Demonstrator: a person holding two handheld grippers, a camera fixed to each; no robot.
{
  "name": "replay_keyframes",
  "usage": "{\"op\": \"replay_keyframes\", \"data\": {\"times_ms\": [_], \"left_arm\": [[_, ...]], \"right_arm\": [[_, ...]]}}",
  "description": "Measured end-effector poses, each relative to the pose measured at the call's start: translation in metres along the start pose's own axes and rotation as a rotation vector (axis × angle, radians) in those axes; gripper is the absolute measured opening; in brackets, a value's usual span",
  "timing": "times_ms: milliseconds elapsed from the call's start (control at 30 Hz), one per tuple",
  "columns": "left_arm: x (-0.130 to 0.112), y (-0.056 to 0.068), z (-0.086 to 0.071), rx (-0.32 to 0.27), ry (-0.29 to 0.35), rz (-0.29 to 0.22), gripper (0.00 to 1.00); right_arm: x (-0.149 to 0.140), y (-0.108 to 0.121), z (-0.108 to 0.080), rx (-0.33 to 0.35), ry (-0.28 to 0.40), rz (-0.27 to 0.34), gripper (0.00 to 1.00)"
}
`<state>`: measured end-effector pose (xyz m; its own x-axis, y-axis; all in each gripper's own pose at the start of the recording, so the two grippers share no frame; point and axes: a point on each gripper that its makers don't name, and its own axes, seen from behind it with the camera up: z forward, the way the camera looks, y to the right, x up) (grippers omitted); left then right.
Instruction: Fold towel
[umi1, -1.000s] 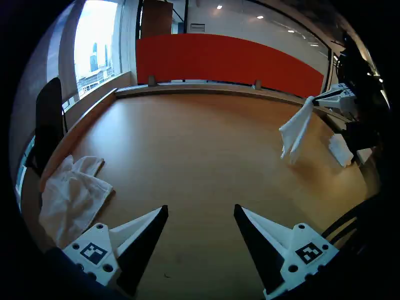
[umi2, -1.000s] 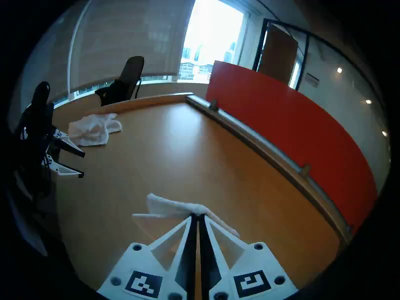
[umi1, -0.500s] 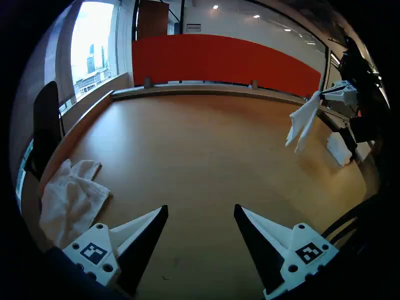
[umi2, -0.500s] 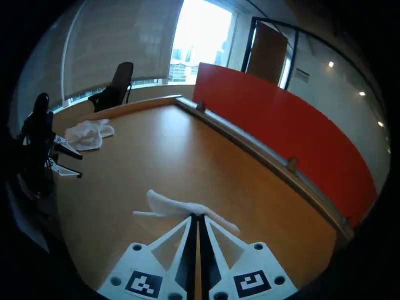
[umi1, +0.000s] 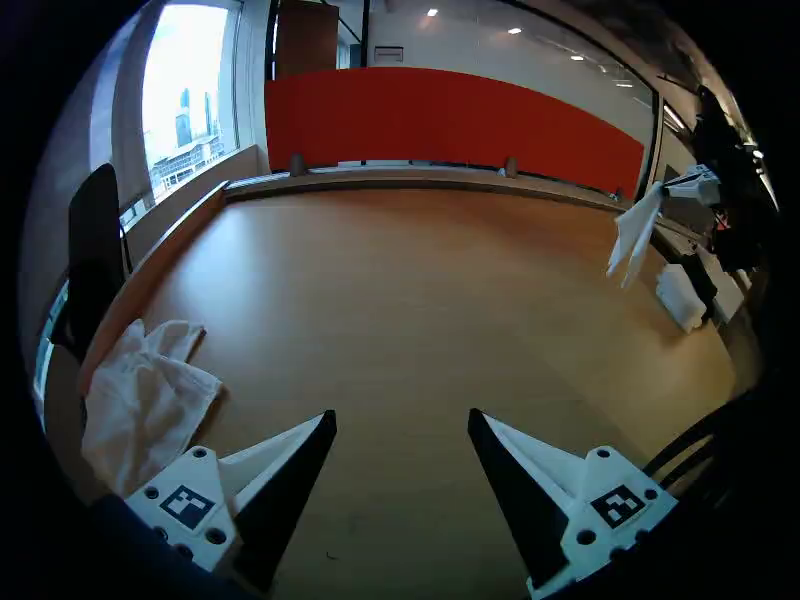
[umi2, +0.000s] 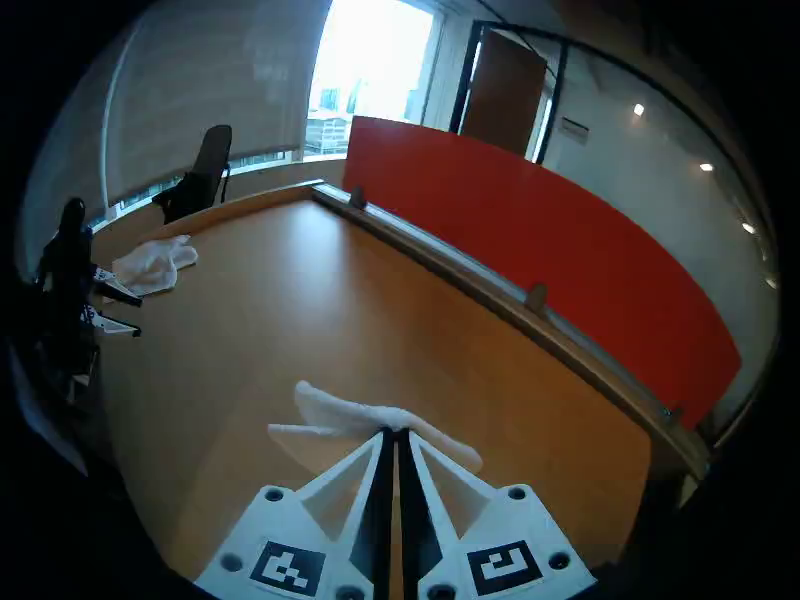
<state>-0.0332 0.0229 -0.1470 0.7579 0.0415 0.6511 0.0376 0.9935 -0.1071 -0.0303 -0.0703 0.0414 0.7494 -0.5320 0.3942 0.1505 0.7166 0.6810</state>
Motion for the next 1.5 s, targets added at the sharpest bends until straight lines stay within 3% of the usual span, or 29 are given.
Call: {"op": "replay_keyframes", "data": {"times_ms": [400,967,1200,1500], "left_arm": [[0.005,-0.002,0.003,0.022,-0.006,-0.006,0.98],[0.012,0.006,0.010,0.030,-0.020,0.010,0.98],[0.015,0.007,0.011,0.033,-0.023,0.017,0.98],[0.018,0.013,0.013,0.028,-0.025,0.027,0.98]], "right_arm": [[-0.031,0.066,-0.023,-0.045,-0.047,0.051,0.03],[-0.072,0.159,-0.054,-0.151,-0.140,0.075,0.03],[-0.084,0.184,-0.068,-0.187,-0.159,0.098,0.03],[-0.097,0.194,-0.083,-0.208,-0.173,0.108,0.03]]}}
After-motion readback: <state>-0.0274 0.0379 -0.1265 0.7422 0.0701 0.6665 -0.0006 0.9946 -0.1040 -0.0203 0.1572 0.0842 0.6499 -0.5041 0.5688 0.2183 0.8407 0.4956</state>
